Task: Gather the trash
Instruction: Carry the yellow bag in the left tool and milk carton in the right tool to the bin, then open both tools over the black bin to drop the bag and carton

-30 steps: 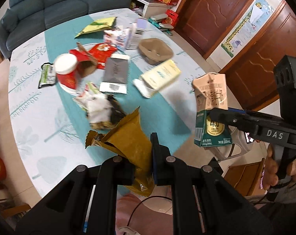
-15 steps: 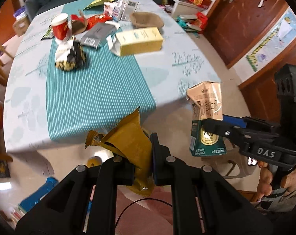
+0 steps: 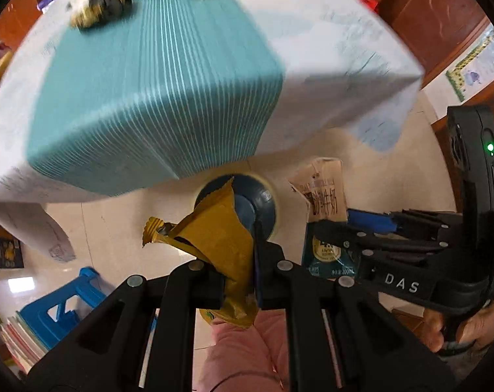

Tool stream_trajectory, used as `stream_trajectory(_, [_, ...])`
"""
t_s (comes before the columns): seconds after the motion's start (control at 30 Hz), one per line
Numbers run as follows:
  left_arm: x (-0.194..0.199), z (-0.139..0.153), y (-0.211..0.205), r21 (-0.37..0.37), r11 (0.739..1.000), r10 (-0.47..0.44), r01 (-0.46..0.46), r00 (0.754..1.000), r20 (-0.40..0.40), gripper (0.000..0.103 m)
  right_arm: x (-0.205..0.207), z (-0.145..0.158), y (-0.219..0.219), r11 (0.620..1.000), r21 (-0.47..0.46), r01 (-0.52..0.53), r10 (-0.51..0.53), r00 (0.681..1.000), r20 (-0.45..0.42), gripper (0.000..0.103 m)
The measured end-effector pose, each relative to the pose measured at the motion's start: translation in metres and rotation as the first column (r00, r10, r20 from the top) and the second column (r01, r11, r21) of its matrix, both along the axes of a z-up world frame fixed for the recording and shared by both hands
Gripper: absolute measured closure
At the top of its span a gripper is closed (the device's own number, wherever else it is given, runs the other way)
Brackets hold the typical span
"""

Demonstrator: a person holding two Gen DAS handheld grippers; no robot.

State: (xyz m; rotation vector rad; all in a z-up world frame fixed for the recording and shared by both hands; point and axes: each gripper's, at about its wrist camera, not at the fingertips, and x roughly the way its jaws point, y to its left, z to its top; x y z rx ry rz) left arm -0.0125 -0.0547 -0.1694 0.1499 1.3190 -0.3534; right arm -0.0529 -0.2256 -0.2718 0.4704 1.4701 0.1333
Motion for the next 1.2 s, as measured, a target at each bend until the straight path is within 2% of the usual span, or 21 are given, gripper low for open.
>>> stream_trajectory(0.03, [0.000, -0.009, 0.000, 0.006, 1.000, 0.004, -0.004, 1.000, 0.000, 0.093, 0.000, -0.015, 0.000, 1.000, -0.002, 0.004, -0.004, 1.000, -0.013, 0.064])
stream_trajectory(0.23, [0.007, -0.108, 0.002, 0.037, 0.998, 0.043, -0.042, 0.999, -0.011, 0.093, 0.008, -0.119, 0.002, 0.999, -0.004, 0.051, -0.051, 0.996, -0.077, 0.064])
stream_trajectory(0.37, [0.010, -0.156, 0.002, 0.030, 0.998, 0.061, -0.061, 0.998, -0.014, 0.093, 0.013, -0.180, 0.001, 0.997, 0.011, 0.079, -0.077, 0.989, -0.126, 0.064])
stream_trajectory(0.5, [0.012, -0.197, -0.001, 0.025, 0.996, 0.081, -0.081, 0.997, -0.009, 0.092, 0.026, -0.209, -0.003, 0.999, -0.002, 0.055, -0.055, 0.990, -0.128, 0.063])
stream_trajectory(0.57, [0.007, -0.210, -0.002, 0.025, 0.997, 0.080, -0.079, 0.997, -0.009, 0.085, 0.035, -0.221, -0.002, 0.998, -0.004, 0.055, -0.055, 0.990, -0.126, 0.057])
stream_trajectory(0.6, [0.007, -0.215, -0.002, 0.024, 0.997, 0.080, -0.079, 0.997, -0.006, 0.077, 0.038, -0.225, -0.004, 0.998, -0.001, 0.065, -0.064, 0.991, -0.120, 0.053])
stream_trajectory(0.63, [0.007, -0.217, -0.006, 0.028, 0.996, 0.081, -0.081, 0.997, -0.003, 0.063, 0.041, -0.227, -0.004, 0.997, -0.006, 0.072, -0.073, 0.990, -0.117, 0.044])
stream_trajectory(0.67, [0.007, -0.221, -0.006, 0.031, 0.996, 0.084, -0.084, 0.996, 0.002, 0.054, 0.041, -0.229, -0.007, 0.997, -0.008, 0.079, -0.080, 0.990, -0.113, 0.040])
stream_trajectory(0.73, [0.012, -0.223, -0.008, 0.036, 0.995, 0.094, -0.094, 0.995, 0.019, 0.038, 0.043, -0.233, -0.011, 0.996, -0.009, 0.091, -0.091, 0.990, -0.110, 0.039])
stream_trajectory(0.97, [0.028, -0.211, 0.008, 0.067, 0.990, 0.119, -0.122, 0.992, 0.046, 0.036, 0.043, -0.206, -0.011, 0.996, -0.036, 0.080, -0.082, 0.994, -0.074, 0.039])
stream_trajectory(1.07, [0.026, -0.195, 0.012, 0.070, 0.990, 0.119, -0.124, 0.990, 0.070, 0.036, 0.039, -0.181, -0.008, 0.996, -0.042, 0.073, -0.075, 0.996, -0.042, 0.039])
stream_trajectory(1.2, [0.014, -0.162, 0.018, 0.065, 0.989, 0.128, -0.134, 0.988, 0.090, 0.036, 0.026, -0.132, 0.001, 0.997, -0.042, 0.070, -0.070, 0.997, -0.009, 0.039])
